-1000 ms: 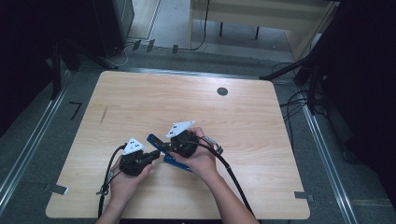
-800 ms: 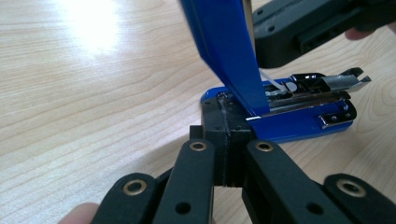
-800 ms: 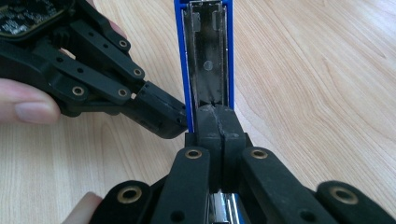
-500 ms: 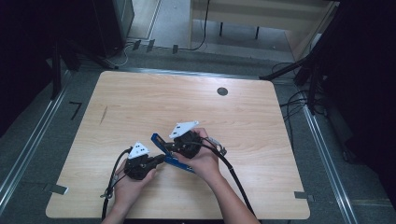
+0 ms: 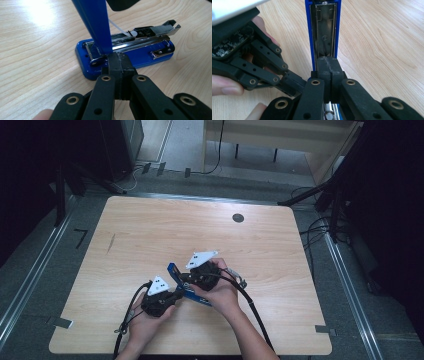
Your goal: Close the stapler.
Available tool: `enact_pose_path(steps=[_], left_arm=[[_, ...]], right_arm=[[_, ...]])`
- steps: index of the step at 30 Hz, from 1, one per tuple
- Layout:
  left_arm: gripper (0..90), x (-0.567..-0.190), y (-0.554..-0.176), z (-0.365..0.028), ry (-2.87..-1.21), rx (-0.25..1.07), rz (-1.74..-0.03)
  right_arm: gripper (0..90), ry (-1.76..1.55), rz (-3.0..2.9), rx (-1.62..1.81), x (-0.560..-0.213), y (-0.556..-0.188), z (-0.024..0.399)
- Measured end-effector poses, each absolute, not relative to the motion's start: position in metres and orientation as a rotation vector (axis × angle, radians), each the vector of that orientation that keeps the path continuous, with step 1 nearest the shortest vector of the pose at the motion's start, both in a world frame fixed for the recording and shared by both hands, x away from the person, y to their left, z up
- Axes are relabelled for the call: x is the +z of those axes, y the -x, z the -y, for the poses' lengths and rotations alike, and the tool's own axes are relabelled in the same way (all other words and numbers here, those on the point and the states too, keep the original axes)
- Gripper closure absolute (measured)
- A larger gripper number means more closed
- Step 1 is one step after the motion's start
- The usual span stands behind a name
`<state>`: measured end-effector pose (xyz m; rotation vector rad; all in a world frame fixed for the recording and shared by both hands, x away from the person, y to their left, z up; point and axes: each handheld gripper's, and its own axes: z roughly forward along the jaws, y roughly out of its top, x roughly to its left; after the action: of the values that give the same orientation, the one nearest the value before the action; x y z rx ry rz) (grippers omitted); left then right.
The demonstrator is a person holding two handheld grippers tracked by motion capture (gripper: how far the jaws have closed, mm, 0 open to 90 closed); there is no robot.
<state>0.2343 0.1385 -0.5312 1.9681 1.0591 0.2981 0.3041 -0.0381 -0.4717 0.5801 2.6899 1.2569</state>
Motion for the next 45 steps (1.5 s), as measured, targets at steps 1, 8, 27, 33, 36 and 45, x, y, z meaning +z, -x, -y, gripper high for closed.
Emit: enact_pose_path(steps=[1,8,27,33,36,45], left_arm=[[90.0,-0.531,-0.234,-0.137,-1.981,0.307,-1.053],[90.0,-0.532,-0.233,-0.130,-2.020,0.344,-1.027],[90.0,-0.533,-0.234,-0.126,-2.047,0.329,-1.015],[90.0,-0.533,-0.234,-0.126,-2.040,0.321,-1.017],[90.0,-0.533,-0.234,-0.126,-2.042,0.318,-1.016],[90.0,-0.533,-0.235,-0.126,-2.043,0.317,-1.016]], right_arm=[[90.0,-0.579,-2.689,1.257,-0.472,-0.304,0.038],[90.0,-0.585,-2.687,1.255,-0.471,-0.303,0.042],[90.0,-0.610,-2.672,1.269,-0.473,-0.297,0.058],[90.0,-0.614,-2.667,1.274,-0.473,-0.297,0.059],[90.0,-0.610,-2.661,1.283,-0.472,-0.298,0.060],[90.0,-0.636,-2.632,1.329,-0.464,-0.299,0.071]])
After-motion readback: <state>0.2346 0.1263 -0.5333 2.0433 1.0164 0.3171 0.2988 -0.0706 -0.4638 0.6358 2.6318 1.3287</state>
